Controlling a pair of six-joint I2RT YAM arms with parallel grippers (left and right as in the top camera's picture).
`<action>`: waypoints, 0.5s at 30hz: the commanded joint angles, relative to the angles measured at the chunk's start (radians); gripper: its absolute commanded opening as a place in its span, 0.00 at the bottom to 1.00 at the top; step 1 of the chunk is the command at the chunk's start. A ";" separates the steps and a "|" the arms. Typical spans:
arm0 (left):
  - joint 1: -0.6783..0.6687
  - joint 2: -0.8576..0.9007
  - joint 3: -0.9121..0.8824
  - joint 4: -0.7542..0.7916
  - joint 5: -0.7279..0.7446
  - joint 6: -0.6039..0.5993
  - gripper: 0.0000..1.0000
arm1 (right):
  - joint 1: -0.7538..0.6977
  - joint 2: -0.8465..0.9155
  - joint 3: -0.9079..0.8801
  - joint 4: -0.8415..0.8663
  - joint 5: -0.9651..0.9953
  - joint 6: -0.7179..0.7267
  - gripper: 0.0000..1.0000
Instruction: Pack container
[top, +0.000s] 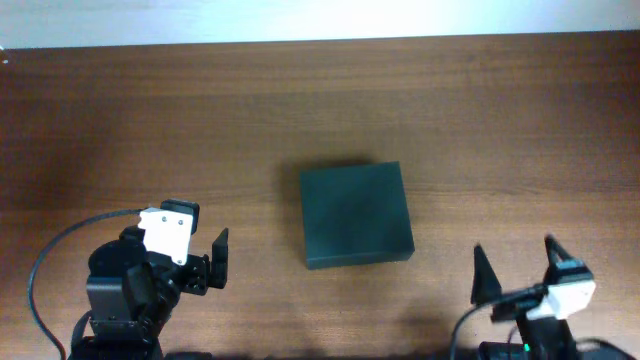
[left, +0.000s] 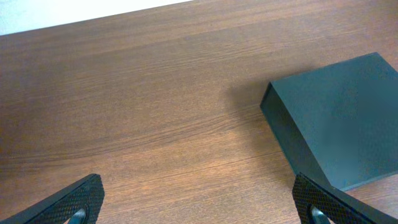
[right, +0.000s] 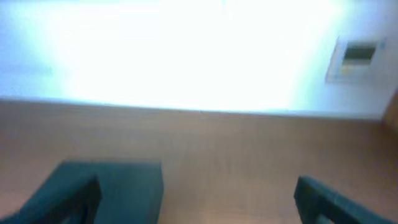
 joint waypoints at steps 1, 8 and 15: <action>0.002 -0.001 -0.007 0.002 0.014 -0.006 0.99 | 0.029 0.021 -0.141 0.186 0.016 -0.010 0.99; 0.002 -0.001 -0.007 0.002 0.014 -0.006 0.99 | 0.073 0.011 -0.400 0.581 0.188 -0.010 0.99; 0.002 -0.001 -0.007 0.002 0.014 -0.006 0.99 | 0.074 -0.006 -0.515 0.624 0.201 -0.064 0.99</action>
